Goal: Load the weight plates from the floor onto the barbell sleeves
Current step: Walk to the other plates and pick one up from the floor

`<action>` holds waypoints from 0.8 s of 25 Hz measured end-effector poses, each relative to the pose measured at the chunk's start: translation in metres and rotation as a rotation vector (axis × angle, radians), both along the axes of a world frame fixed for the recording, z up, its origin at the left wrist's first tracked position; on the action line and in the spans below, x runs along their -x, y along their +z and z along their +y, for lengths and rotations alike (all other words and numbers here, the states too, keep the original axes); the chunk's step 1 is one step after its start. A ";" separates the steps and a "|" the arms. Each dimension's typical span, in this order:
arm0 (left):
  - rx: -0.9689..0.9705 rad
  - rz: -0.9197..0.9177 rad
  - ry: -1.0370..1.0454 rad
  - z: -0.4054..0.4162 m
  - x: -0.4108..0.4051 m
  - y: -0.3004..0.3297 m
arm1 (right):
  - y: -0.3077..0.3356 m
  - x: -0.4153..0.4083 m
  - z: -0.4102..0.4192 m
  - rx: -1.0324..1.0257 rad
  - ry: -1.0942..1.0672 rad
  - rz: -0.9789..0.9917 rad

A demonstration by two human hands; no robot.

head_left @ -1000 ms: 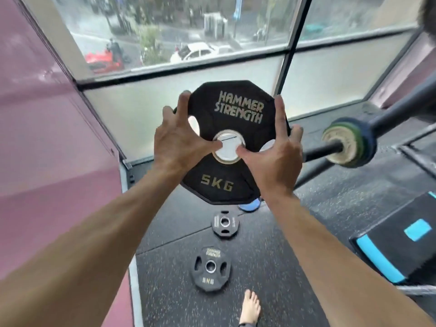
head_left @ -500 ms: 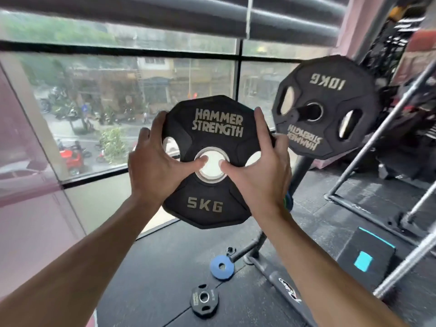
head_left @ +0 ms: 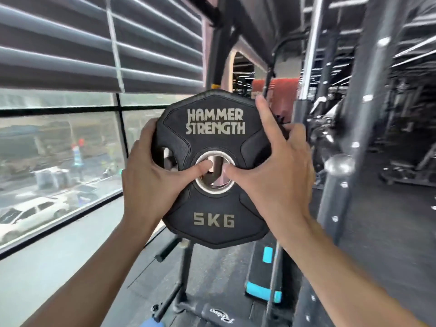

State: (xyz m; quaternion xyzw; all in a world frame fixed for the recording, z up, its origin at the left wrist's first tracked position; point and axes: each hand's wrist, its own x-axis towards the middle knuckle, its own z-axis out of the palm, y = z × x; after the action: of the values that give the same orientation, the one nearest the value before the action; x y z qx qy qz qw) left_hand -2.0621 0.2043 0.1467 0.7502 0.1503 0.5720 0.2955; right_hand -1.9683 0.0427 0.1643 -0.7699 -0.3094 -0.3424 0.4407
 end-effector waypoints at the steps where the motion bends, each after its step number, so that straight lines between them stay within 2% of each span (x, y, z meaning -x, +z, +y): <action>1: 0.000 -0.011 -0.052 -0.011 -0.014 0.005 | 0.006 -0.006 -0.016 0.003 -0.038 -0.003; 9: -0.043 -0.027 -0.329 -0.096 -0.101 0.028 | 0.032 -0.050 -0.126 -0.017 -0.261 -0.014; 20: 0.001 0.098 -0.516 -0.103 -0.186 -0.006 | -0.002 -0.133 -0.157 -0.043 -0.085 0.101</action>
State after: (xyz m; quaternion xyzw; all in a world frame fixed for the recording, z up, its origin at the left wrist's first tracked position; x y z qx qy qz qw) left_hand -1.8760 0.1012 0.1410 0.7904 -0.0317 0.4408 0.4242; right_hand -1.8349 -0.1142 0.1626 -0.7889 -0.2465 -0.3282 0.4573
